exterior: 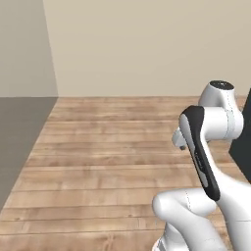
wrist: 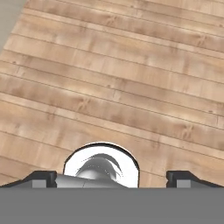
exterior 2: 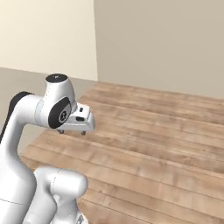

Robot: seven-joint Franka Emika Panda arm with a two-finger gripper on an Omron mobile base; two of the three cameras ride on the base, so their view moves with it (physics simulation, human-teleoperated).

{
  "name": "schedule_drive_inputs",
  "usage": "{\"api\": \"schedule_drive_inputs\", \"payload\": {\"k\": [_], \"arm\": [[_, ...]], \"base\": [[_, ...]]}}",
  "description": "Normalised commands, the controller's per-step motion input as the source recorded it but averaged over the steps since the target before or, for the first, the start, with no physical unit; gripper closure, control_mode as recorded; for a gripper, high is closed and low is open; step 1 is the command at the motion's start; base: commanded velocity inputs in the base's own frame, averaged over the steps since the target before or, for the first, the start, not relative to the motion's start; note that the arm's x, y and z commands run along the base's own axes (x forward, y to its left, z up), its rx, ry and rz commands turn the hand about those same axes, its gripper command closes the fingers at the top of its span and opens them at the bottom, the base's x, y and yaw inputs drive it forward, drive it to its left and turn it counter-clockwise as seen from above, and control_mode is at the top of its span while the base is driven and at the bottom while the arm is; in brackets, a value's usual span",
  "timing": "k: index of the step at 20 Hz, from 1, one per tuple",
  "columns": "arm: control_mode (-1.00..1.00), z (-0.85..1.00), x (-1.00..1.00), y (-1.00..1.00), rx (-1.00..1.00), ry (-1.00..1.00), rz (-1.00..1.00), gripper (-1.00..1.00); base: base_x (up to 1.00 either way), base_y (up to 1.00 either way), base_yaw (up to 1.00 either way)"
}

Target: Place the large bottle from the dining counter next to the other large bottle outside the sink, and place the small bottle from the dining counter next to the other small bottle inside the sink.

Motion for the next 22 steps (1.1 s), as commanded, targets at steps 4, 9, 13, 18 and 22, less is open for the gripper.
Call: {"api": "schedule_drive_inputs", "payload": {"k": [4,9,13,18,22], "arm": [[1.00,0.00,0.00,0.00,0.00,0.00,0.00,-1.00],[1.00,0.00,0.00,0.00,0.00,0.00,0.00,-1.00],[1.00,0.00,0.00,0.00,0.00,0.00,0.00,-1.00],[1.00,0.00,0.00,0.00,0.00,0.00,0.00,-1.00],[1.00,0.00,0.00,0.00,0.00,0.00,0.00,-1.00]], "base": [[1.00,0.00,-0.08],[1.00,0.00,-0.08],[1.00,0.01,-0.09],[1.00,0.03,-0.10],[1.00,0.07,-0.11]]}}
